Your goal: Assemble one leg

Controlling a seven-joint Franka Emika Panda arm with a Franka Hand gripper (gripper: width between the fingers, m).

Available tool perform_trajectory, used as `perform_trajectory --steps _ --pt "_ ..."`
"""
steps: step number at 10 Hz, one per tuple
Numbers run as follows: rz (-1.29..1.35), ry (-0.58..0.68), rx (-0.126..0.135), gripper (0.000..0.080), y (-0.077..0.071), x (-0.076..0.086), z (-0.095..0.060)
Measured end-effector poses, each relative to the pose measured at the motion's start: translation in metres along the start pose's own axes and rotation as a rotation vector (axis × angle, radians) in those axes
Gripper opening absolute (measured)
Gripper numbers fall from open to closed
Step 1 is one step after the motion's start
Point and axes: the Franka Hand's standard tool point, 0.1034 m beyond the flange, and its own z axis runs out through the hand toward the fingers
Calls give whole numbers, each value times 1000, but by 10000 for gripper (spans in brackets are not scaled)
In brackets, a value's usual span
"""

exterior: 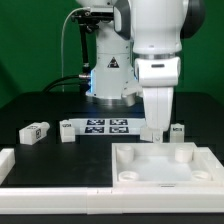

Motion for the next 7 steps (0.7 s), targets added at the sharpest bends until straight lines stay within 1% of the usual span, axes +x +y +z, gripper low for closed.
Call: perform_trajectory --steps 1,5,7 --pt "0 -2 -1 648 -2 -1 -2" --pt "34 -1 5 648 -3 -2 1" --pt "366 18 12 648 -5 -2 3"
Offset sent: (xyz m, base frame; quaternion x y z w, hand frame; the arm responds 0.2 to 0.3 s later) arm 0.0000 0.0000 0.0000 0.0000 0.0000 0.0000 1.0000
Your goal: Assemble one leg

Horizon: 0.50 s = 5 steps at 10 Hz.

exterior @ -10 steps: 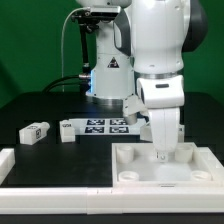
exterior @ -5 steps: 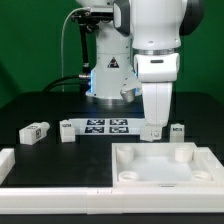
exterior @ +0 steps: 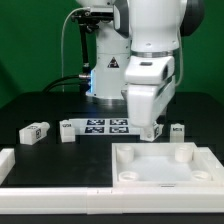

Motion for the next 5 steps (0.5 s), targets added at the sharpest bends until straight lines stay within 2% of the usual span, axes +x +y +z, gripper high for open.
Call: perform_trajectory --steps 5 --pt "690 14 15 648 -15 17 -1"
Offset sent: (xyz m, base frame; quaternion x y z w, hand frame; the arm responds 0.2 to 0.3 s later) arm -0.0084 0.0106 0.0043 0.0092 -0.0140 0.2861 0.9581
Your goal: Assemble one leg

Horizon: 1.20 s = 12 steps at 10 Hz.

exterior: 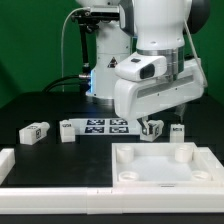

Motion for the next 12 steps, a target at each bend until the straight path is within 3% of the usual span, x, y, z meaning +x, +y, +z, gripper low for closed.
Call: perform_trajectory --steps 4,8,11,12 --pt "391 7 23 648 -22 0 6" --pt "716 0 48 648 -29 1 7" --pt "667 -25 54 648 -27 -1 7" --pt "630 -165 71 648 -32 -13 8"
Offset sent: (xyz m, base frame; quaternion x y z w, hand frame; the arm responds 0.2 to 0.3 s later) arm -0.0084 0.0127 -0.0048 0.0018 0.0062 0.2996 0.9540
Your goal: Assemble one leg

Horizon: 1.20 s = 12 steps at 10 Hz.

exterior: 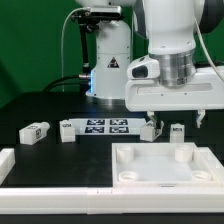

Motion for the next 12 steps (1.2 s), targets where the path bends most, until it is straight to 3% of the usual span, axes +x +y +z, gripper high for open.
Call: perform_trajectory --steps 2,3,4,6,8,12 --pt "-5 -162 -8 648 -4 1 -4" --pt "-16 -317 -22 648 -3 -9 -4" --pt "-12 -369 -19 648 -6 -2 -2" --pt "-16 -579 -35 648 -1 -9 3" --pt "-10 -595 -32 648 0 -5 15" --pt "-18 -592 -46 648 -2 -17 33"
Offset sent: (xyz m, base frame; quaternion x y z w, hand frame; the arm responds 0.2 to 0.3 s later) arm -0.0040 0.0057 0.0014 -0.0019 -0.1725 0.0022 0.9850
